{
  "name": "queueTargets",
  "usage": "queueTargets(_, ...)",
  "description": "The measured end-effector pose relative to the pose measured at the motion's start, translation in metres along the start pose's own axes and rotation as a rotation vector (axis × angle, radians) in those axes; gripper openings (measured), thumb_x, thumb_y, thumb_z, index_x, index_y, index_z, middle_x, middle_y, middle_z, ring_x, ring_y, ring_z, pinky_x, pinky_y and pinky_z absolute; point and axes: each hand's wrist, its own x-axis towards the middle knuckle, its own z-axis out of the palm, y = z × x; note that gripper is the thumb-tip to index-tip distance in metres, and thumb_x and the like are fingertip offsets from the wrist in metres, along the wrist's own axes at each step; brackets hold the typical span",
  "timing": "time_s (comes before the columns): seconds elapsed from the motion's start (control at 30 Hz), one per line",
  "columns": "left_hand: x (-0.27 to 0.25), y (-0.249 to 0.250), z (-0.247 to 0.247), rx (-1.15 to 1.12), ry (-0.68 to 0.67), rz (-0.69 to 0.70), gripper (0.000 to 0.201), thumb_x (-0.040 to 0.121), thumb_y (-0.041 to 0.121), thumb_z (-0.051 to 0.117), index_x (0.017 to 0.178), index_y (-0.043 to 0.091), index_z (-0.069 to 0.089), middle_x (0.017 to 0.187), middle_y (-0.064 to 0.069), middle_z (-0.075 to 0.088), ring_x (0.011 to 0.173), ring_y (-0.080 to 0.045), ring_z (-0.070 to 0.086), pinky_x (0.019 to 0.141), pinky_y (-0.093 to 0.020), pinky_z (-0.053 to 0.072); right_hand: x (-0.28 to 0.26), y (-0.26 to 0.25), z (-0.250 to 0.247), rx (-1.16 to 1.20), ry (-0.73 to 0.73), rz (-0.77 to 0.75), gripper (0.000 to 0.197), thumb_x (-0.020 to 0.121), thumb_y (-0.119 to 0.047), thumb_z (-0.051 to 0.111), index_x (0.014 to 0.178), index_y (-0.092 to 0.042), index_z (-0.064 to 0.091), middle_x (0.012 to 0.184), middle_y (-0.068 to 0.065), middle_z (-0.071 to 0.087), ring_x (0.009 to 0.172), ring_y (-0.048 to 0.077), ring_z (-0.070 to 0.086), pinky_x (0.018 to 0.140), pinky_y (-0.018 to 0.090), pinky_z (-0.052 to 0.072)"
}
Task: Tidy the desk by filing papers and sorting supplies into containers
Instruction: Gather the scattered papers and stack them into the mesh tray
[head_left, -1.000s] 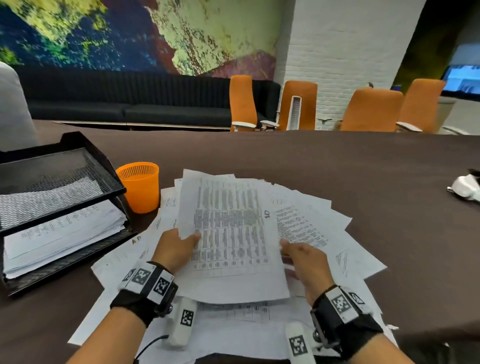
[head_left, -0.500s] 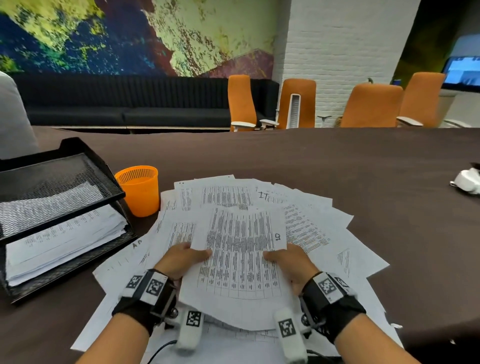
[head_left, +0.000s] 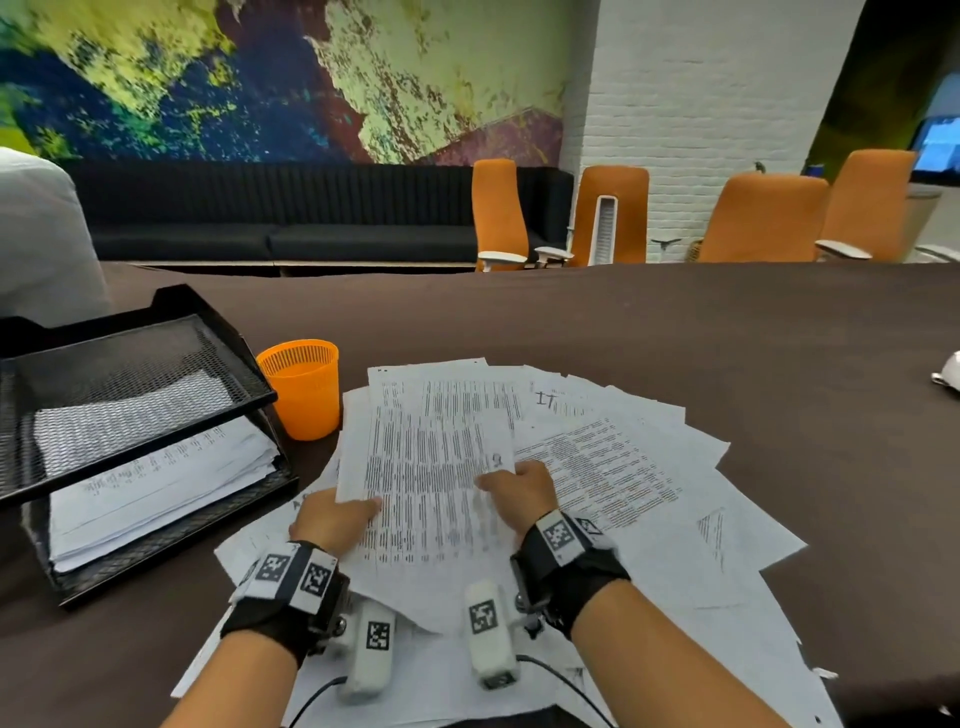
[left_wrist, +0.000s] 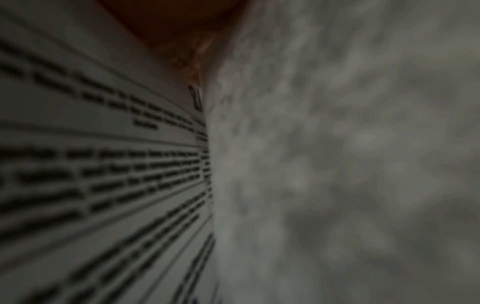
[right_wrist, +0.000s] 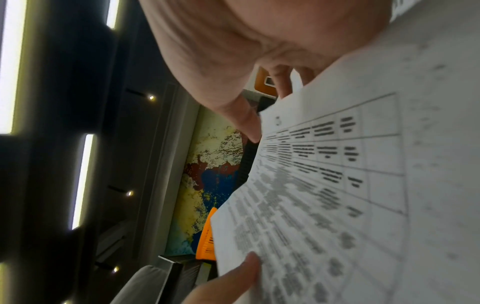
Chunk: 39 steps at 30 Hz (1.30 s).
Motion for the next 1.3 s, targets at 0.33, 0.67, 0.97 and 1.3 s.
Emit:
queueTargets(0.33, 0.015, 0.001, -0.008, -0.203, 0.118, -0.010, 0.072, 0.070, 0.032, 0.083, 0.132, 0.011, 0.051, 0.134, -0.014, 0.058, 0.116, -0.034, 0.058, 0.102, -0.051, 0.045, -0.005, -0.009, -0.007, -0.142, -0.208, -0.052, 0.006, 0.086, -0.006, 0.063, 0.091, -0.004, 0.059, 0.086, 0.008, 0.065, 0.074, 0.021, 0.064, 0.069, 0.028, 0.054)
queueTargets(0.67, 0.004, 0.010, -0.010, -0.375, -0.206, 0.000, 0.034, 0.091, 0.008, 0.064, 0.123, -0.003, 0.060, 0.112, -0.023, 0.069, 0.105, -0.041, 0.065, 0.100, -0.057, 0.046, 0.011, -0.029, -0.062, -0.259, -0.019, -0.155, 0.019, 0.095, -0.022, 0.060, 0.104, -0.006, 0.067, 0.107, 0.008, 0.072, 0.096, 0.022, 0.067, 0.088, 0.038, 0.055)
queueTargets(0.97, 0.024, -0.005, -0.046, 0.036, 0.096, -0.069, 0.038, 0.092, 0.008, 0.062, 0.121, -0.015, 0.056, 0.126, -0.033, 0.057, 0.119, -0.047, 0.054, 0.099, -0.050, 0.044, 0.001, 0.034, -0.038, -1.275, -0.164, -0.072, 0.106, 0.079, -0.065, 0.058, 0.155, -0.023, -0.003, 0.163, 0.015, 0.002, 0.148, 0.041, 0.007, 0.116, 0.055, 0.024)
queueTargets(1.3, 0.003, 0.004, -0.017, -0.363, -0.254, -0.143, 0.025, 0.095, 0.004, 0.055, 0.119, -0.002, 0.061, 0.109, -0.025, 0.070, 0.101, -0.040, 0.067, 0.095, -0.060, 0.049, -0.019, -0.002, -0.054, -1.182, 0.049, -0.524, 0.048, 0.094, -0.014, 0.040, 0.138, -0.031, 0.050, 0.126, 0.000, 0.065, 0.110, 0.025, 0.061, 0.088, 0.031, 0.047)
